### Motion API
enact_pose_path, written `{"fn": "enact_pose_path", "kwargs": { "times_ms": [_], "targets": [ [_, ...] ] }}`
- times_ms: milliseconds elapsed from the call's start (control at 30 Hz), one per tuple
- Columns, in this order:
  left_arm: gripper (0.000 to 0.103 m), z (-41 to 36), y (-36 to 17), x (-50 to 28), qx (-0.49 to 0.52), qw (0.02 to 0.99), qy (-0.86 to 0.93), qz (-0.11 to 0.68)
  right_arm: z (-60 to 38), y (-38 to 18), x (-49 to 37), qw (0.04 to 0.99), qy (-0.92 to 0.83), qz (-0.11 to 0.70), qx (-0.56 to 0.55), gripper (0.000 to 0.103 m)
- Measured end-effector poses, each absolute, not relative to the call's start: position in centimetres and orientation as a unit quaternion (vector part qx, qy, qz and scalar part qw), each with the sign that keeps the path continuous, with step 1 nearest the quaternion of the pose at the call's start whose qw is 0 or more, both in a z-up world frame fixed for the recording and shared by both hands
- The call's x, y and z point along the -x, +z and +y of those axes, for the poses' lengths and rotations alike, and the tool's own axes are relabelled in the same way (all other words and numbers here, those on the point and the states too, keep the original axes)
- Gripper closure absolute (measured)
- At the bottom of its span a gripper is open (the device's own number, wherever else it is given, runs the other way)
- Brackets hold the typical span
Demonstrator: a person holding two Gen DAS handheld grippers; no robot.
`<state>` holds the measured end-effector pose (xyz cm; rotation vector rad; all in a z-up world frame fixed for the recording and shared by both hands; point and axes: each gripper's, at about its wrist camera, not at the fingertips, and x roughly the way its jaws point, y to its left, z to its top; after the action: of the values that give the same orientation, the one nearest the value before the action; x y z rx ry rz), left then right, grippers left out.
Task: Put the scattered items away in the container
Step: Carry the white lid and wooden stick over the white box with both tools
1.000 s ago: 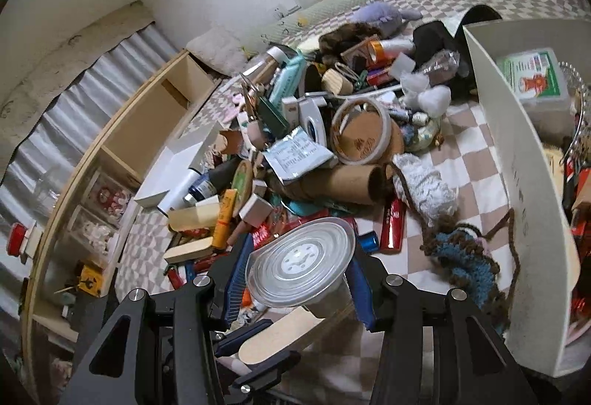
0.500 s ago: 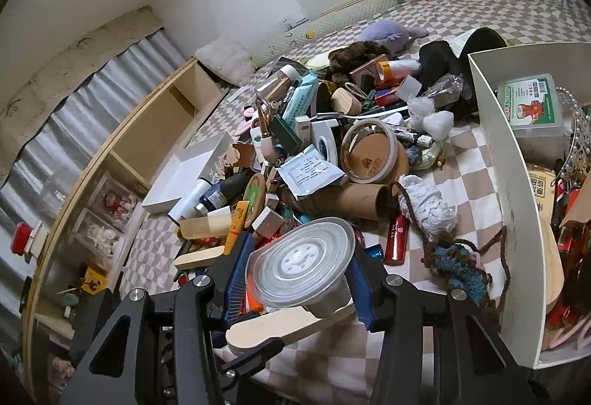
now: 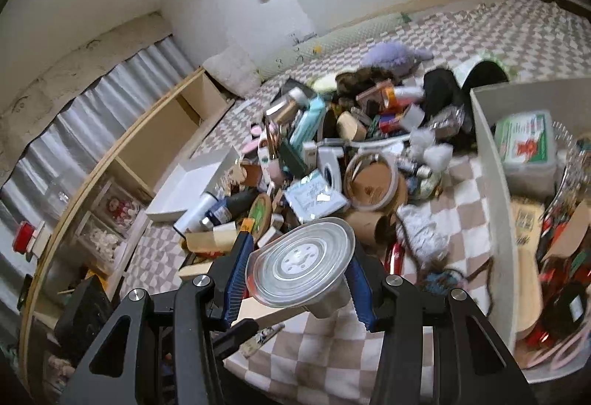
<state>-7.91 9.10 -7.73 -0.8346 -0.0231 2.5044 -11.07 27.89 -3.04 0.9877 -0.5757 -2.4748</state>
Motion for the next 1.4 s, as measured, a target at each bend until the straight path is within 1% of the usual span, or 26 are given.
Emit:
{"fn": "enact_pose_path", "kwargs": {
  "times_ms": [300, 433, 600, 767, 1100, 1400],
  "targets": [
    [0.070, 11.8, -3.3, 9.0, 0.258, 0.279, 0.925, 0.003, 33.8, 1.5, 10.0, 0.158, -0.919, -0.197, -0.303, 0.054],
    [0.070, 14.1, -1.2, 9.3, 0.234, 0.302, 0.924, 0.008, 36.6, 2.4, 9.3, 0.129, -0.928, -0.196, -0.290, 0.054],
    [0.070, 17.4, 0.5, 9.6, 0.216, 0.331, 0.919, 0.015, 39.9, 2.7, 8.2, 0.101, -0.932, -0.202, -0.283, 0.054],
    [0.070, 21.3, 1.5, 9.6, 0.207, 0.360, 0.909, 0.028, 43.0, 1.4, 7.1, 0.077, -0.929, -0.227, -0.280, 0.054],
    [0.070, 28.4, 0.3, 9.9, 0.224, 0.413, 0.882, 0.034, 48.0, -0.7, 5.4, 0.028, -0.922, -0.251, -0.292, 0.054],
    [0.070, 33.3, -3.7, 10.8, 0.279, 0.428, 0.858, 0.052, 50.5, -1.5, 4.7, 0.012, -0.920, -0.262, -0.292, 0.054]
  ]
}}
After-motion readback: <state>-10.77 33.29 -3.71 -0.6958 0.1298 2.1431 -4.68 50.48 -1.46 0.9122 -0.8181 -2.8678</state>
